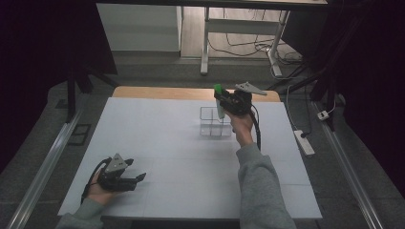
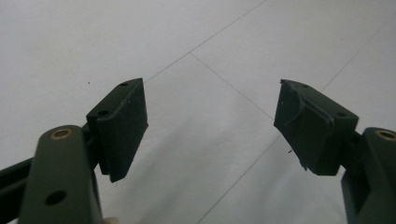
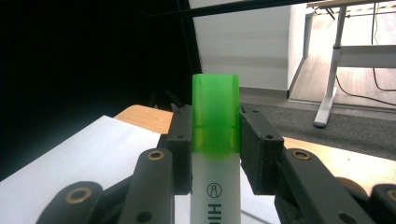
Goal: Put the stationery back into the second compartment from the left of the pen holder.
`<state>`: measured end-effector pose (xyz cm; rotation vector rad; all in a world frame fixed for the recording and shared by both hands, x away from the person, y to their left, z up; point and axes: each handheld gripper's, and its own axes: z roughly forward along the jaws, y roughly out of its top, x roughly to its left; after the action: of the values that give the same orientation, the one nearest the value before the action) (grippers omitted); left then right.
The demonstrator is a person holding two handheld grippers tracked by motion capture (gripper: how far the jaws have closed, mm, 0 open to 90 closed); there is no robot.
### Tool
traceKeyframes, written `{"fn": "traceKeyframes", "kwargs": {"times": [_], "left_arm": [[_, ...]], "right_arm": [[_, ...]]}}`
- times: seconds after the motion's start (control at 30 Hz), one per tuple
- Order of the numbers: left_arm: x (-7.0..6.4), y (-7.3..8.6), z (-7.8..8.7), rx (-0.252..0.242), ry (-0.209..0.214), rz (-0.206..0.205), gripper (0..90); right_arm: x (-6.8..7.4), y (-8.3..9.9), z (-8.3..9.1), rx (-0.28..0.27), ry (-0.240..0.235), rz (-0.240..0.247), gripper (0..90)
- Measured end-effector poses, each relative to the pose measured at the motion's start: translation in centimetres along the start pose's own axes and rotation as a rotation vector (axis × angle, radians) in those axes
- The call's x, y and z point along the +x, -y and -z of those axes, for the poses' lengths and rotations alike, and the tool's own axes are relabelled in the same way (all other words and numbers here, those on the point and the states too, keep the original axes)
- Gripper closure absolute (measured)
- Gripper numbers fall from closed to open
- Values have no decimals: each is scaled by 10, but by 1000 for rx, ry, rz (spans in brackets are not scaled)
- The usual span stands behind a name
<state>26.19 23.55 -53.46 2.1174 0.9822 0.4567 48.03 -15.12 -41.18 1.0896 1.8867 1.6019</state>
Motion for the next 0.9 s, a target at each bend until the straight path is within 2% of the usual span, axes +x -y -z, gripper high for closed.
{"fn": "traceKeyframes", "kwargs": {"times": [0.27, 0.47, 0.63, 0.67, 0.9], "left_arm": [[0, 0, 0, 0, -2, -1, 255], [1, 1, -1, 5, 1, -4, 254], [1, 1, -1, 7, 2, -6, 254], [1, 1, -1, 7, 2, -6, 254], [2, 1, -1, 11, 1, -8, 254]], "right_arm": [[-7, 5, -16, -9, -12, -37, 664], [-10, 10, -22, 4, 3, -39, 663], [-14, 14, -24, 27, 7, -72, 641], [-14, 15, -24, 27, 13, -78, 612], [-14, 17, -19, 70, 7, -60, 560]]}}
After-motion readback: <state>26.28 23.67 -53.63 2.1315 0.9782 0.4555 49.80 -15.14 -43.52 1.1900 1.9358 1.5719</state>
